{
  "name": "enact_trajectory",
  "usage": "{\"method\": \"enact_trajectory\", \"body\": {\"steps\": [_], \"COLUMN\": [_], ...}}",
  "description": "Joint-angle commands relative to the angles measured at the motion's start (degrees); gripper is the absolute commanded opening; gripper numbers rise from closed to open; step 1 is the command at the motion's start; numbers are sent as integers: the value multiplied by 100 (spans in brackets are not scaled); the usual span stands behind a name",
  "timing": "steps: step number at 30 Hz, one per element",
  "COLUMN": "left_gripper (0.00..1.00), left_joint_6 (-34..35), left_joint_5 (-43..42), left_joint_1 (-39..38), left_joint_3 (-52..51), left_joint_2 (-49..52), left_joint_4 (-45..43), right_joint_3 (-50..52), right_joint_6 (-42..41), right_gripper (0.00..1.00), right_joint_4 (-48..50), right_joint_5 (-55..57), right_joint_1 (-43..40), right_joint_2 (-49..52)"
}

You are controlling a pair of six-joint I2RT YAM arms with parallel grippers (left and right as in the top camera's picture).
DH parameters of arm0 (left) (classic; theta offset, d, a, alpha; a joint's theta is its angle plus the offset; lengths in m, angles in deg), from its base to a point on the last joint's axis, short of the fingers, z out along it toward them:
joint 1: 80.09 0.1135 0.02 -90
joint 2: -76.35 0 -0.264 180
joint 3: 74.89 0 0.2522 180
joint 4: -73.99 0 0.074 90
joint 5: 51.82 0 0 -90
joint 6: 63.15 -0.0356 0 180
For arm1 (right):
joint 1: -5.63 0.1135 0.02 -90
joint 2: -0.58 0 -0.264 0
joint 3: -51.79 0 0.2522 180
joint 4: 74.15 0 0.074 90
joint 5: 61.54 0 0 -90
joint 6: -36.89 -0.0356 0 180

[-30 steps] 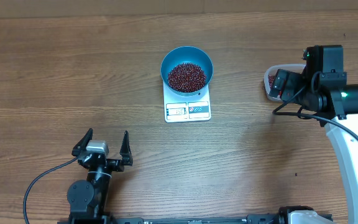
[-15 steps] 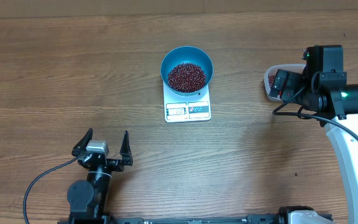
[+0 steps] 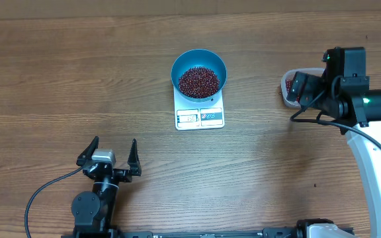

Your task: Scoop item into bowl and weigh 150g on scale

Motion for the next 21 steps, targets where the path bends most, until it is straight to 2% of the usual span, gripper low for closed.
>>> {"method": "enact_trajectory", "body": {"steps": [1,4,15,21], "left_gripper": [100,100,100,100], "left_joint_6": [-4,-4,-4,-4], "left_joint_5": [-22,-24,-22,-22], "left_joint_1": [42,44,44,44], "left_joint_3": [-26,-26,-26,-26], "left_joint_2": [-63,-63,-63,-63], "left_joint_4": [13,13,13,13], "right_joint_3": [33,221,1910,2468], "right_joint_6": [-380,-640,-638,-638], "right_gripper": [100,100,100,100], "right_joint_4": [435,804,2214,2743], "right_joint_5": [-33,-46,-26,-26], "right_joint_1": [22,22,20,22], "right_joint_2": [-142,-260,-1471,-2164]}}
